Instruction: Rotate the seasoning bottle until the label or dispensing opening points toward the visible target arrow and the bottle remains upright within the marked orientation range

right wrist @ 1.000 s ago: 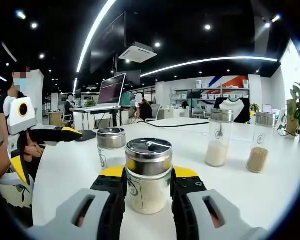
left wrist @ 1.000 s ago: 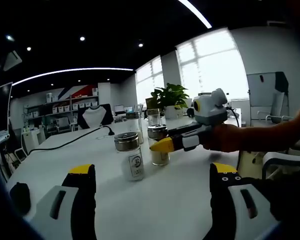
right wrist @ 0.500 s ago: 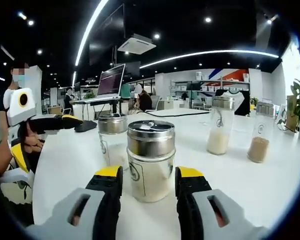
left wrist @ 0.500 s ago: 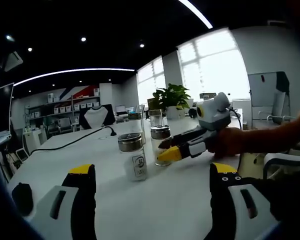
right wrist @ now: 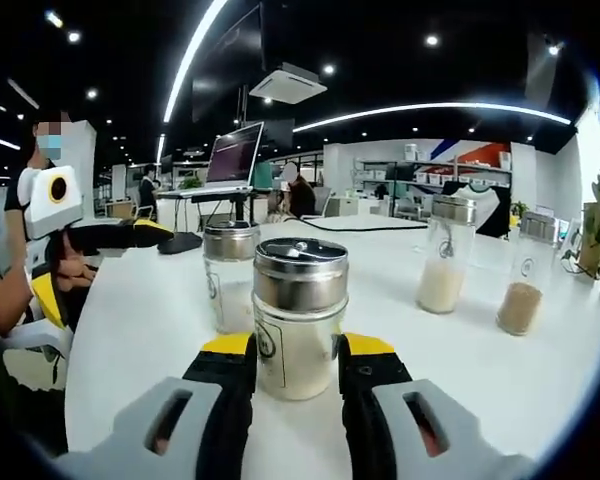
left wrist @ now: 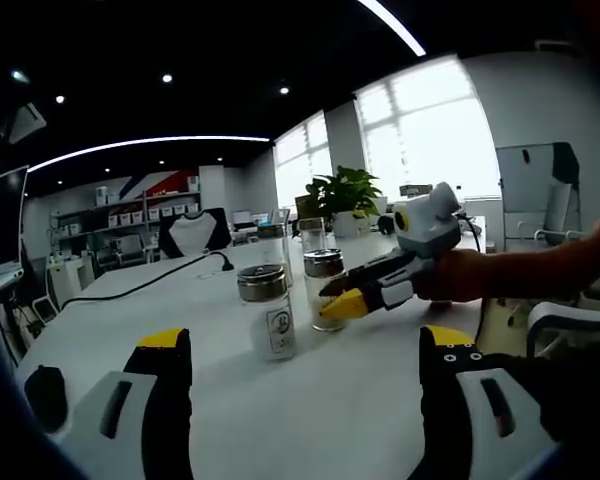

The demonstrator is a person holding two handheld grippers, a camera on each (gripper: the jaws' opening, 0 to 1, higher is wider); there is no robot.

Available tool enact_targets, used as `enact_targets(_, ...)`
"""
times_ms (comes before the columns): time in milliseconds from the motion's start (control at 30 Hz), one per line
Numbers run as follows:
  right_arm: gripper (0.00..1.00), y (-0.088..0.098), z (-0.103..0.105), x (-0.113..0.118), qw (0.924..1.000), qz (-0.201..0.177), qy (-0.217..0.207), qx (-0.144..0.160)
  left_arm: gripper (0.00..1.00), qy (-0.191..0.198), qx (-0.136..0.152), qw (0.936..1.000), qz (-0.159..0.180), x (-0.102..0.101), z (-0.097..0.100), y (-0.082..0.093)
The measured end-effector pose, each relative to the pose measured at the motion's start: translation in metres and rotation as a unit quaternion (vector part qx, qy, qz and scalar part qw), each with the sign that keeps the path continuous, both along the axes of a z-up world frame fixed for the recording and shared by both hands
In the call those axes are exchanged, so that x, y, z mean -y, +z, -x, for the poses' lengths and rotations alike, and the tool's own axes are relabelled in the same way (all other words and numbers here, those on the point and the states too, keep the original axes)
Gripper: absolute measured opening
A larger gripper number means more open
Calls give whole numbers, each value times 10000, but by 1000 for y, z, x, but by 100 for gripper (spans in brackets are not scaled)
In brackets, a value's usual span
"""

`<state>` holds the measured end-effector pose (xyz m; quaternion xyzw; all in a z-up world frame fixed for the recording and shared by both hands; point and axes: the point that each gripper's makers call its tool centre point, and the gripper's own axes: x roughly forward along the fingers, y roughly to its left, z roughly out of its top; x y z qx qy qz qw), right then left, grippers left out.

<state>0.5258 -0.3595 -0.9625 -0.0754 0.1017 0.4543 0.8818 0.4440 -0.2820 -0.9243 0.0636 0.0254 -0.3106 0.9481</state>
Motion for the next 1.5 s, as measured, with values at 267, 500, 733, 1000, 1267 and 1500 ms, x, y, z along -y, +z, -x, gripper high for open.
enact_targets(267,31,0,2,-3,9997,24,229,30,100,-4,-5,10000,-25,1,0,-1)
enact_targets(500,33,9,4,-2,9996,-2,206,215,100,17,-6,10000,-30,0,0,0)
enact_targets(733,43,36,7,6,9989,-196,106,402,100,27,12,10000,-22,-1,1,2)
enact_targets(1000,41,42,8,8,9984,-12,62,569,100,19,21,10000,-47,0,1,2)
enact_targets(1267,31,30,3,5,9991,71,109,393,100,45,33,10000,-25,-2,1,4)
enact_targets(1500,30,30,3,5,9991,81,120,396,100,23,11,10000,-40,-1,2,2)
